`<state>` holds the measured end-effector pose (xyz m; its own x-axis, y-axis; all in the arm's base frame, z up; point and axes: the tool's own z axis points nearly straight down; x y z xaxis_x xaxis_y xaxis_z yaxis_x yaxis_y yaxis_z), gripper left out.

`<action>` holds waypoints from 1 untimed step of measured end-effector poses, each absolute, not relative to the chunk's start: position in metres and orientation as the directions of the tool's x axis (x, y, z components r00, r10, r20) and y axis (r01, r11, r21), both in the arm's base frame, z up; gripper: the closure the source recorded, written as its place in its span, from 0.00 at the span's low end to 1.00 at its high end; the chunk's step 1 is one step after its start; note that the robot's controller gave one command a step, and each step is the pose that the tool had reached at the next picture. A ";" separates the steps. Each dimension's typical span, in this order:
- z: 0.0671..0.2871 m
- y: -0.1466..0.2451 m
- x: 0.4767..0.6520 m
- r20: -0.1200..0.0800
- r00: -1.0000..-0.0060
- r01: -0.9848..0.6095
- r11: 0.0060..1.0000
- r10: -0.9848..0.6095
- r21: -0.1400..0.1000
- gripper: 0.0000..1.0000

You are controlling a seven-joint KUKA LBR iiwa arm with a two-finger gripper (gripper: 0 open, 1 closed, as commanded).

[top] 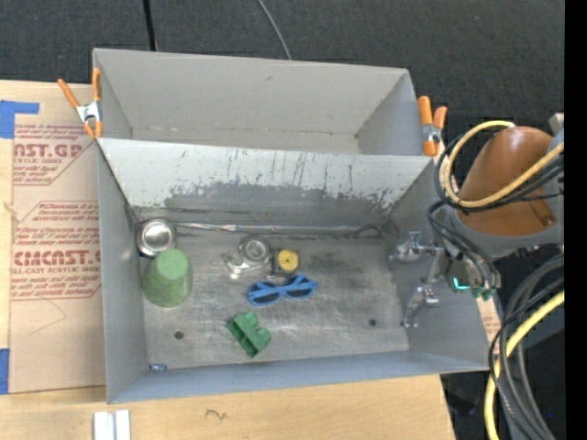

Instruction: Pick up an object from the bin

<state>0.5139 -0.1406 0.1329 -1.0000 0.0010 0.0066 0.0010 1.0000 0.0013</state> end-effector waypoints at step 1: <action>0.071 -0.046 0.586 -0.002 -0.983 -0.185 0.983 -0.185 -0.002 0.00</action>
Offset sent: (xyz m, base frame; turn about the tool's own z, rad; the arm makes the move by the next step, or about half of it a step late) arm 0.0698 0.0925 -0.0629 -0.1807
